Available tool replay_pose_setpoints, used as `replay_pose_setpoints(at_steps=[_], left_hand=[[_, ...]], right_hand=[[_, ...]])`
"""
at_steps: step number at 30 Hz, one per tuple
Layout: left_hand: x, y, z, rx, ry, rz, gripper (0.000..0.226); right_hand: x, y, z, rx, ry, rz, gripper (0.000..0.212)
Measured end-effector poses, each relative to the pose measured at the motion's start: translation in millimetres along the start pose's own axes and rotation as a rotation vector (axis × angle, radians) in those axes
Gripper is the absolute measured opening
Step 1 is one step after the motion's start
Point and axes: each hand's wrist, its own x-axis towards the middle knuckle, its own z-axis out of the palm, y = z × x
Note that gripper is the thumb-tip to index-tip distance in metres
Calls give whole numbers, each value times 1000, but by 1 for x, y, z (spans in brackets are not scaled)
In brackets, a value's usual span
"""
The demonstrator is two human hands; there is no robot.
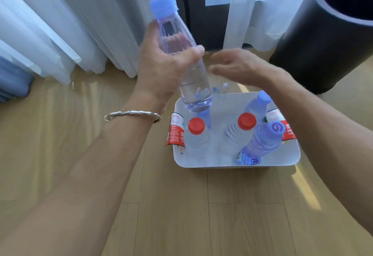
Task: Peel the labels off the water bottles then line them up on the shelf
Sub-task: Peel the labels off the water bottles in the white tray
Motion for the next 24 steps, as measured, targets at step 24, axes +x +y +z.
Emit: replay_pose_setpoints(at_steps=[24], left_hand=[[-5, -19, 29, 868, -502, -200, 75]], right_hand=[[-48, 23, 28, -87, 44, 152, 32]])
